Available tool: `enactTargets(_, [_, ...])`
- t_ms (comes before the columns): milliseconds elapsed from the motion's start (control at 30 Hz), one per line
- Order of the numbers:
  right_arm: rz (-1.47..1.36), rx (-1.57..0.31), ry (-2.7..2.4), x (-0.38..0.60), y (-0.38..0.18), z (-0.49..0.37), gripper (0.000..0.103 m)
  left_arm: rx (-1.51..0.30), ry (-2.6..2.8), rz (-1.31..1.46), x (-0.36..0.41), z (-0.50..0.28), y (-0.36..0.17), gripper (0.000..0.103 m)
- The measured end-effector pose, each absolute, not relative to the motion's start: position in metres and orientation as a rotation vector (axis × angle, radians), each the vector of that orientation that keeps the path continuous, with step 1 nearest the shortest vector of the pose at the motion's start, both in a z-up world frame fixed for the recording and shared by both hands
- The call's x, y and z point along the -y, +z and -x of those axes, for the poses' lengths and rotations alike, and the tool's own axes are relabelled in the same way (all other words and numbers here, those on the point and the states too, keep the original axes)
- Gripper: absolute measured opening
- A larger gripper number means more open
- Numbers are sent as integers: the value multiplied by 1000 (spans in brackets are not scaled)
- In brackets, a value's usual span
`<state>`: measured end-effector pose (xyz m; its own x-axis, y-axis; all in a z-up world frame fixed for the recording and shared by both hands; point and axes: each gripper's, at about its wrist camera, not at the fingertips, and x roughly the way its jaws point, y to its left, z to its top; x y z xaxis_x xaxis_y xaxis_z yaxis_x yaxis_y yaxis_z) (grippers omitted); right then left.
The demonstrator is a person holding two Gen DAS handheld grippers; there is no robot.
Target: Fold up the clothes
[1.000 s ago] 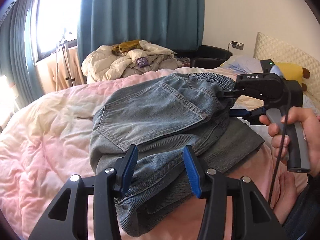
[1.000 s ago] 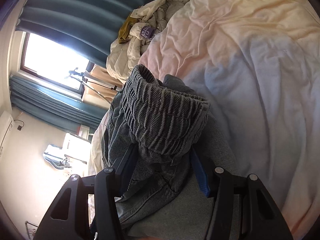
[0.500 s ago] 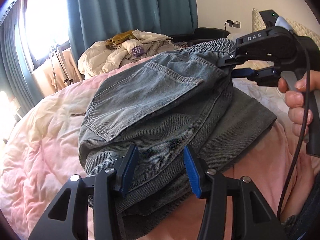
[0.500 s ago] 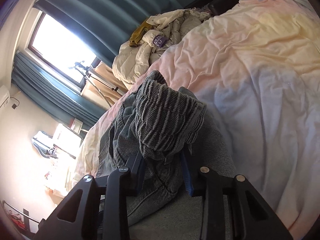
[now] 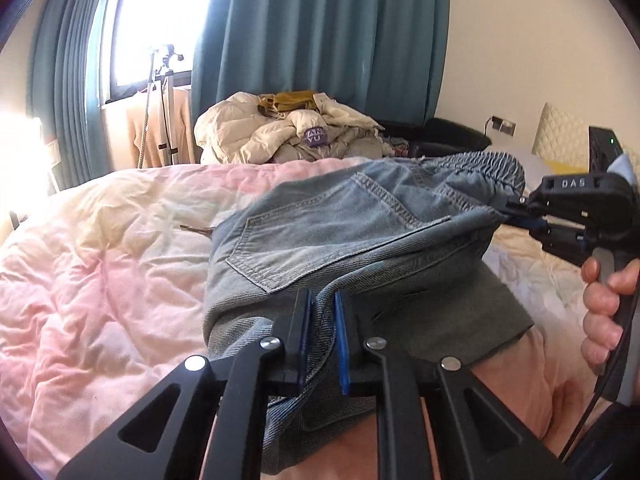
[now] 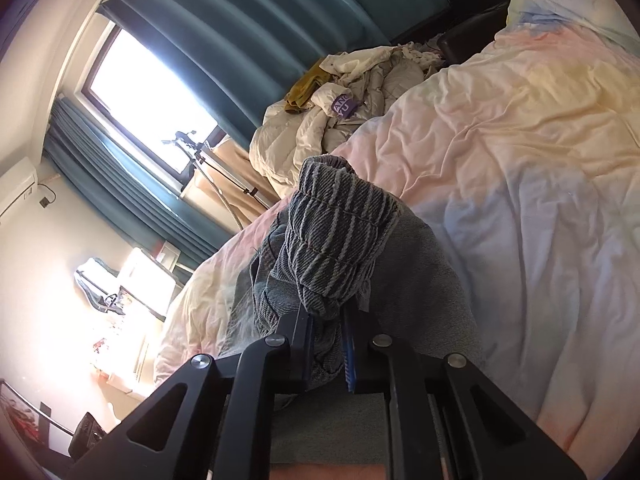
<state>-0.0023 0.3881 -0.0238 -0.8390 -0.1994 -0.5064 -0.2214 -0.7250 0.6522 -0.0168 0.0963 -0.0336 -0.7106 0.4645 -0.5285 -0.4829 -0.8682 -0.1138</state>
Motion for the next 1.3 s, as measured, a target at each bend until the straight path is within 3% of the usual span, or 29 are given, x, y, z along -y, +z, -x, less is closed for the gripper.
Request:
enactTargets(100, [858,-1168,2768,-382,-16,-11,10,13,2522,739,-80,8,-23,0])
enactTargets(433, [1005,-1418,2522,-385,-69,-55,6,251,2485,937,-50,43,-40,1])
enactTargets(467, [999,-1421,2515,-387,-72,-56,6,285,2469,963,-48,49,-43,3])
enactTargets(533, [986,-1427,2504,-390,-77,-58,6,356,2455,1005,-42,56,-49,25])
enactTargets(567, [976,-1425,2513,-390,-76,-57,6,392,2453,1023,-38,59,-52,30])
enactTargets(633, [966,-1398,2547,-388,-70,-57,6,470,2439,1046,-30,61,-56,49])
enactTargets(800, [901,-1290,2604,-383,-48,-65,12,621,2356,1075,-20,59,-58,51])
enactTargets(833, [892,-1279,2604,-385,-46,-65,17,628,2343,1080,-20,59,-58,51])
enactTargets(967, [863,-1219,2620,-389,-45,-60,59,601,2339,1114,-27,58,-65,51])
enactTargets(1033, [884,-1290,2583,-397,-55,-53,65,597,2347,1133,-28,61,-70,51])
enactTargets(1133, [925,-1467,2549,-405,-73,-38,65,650,2344,1170,-24,69,-80,51])
enactTargets(1233, [963,-1348,2578,-406,-83,-13,65,738,2316,1226,-18,81,-93,51])
enactTargets(1300, [929,-1368,2574,-409,-88,-5,64,784,2313,1245,-13,87,-99,51])
